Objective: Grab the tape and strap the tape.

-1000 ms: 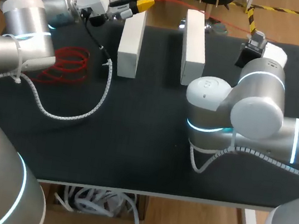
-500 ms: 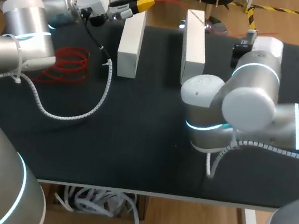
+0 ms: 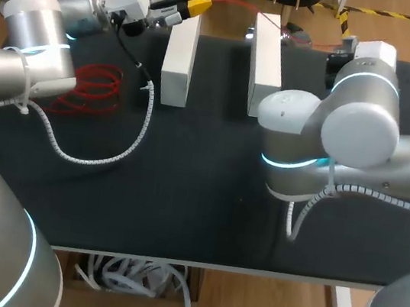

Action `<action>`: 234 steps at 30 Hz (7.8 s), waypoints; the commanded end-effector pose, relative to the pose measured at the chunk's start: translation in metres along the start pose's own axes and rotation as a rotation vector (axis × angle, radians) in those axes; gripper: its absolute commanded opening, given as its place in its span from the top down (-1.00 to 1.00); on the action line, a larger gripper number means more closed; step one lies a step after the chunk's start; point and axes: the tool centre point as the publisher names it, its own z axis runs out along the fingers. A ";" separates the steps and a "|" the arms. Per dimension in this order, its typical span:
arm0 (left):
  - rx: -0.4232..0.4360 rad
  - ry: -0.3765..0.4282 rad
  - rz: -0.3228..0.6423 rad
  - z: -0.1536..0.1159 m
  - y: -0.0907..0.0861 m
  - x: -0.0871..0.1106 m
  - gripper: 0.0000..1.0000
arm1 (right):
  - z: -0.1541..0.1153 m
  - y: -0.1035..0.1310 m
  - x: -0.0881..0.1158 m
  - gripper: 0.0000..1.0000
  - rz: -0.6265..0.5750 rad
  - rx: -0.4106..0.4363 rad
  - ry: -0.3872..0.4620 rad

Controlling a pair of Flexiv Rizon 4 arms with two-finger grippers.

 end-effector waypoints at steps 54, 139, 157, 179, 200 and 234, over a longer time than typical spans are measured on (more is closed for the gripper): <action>-1.376 0.184 0.005 0.037 0.022 -0.009 1.00 | -0.001 0.004 0.003 1.00 -0.002 0.012 -0.007; -1.364 0.195 -0.025 0.041 0.025 -0.002 1.00 | -0.037 -0.021 0.034 1.00 -1.285 -0.340 0.118; -1.364 0.195 -0.025 0.041 0.025 -0.002 1.00 | -0.047 -0.028 0.055 1.00 -1.465 -0.411 0.189; -1.364 0.195 -0.025 0.041 0.025 -0.002 1.00 | -0.056 -0.055 0.072 1.00 -1.924 -0.921 0.212; -1.364 0.195 -0.025 0.041 0.025 -0.002 1.00 | -0.045 -0.081 0.081 1.00 -2.375 -1.111 0.269; -1.364 0.195 -0.025 0.041 0.025 -0.002 1.00 | -0.048 -0.098 0.072 1.00 -2.472 -0.822 0.217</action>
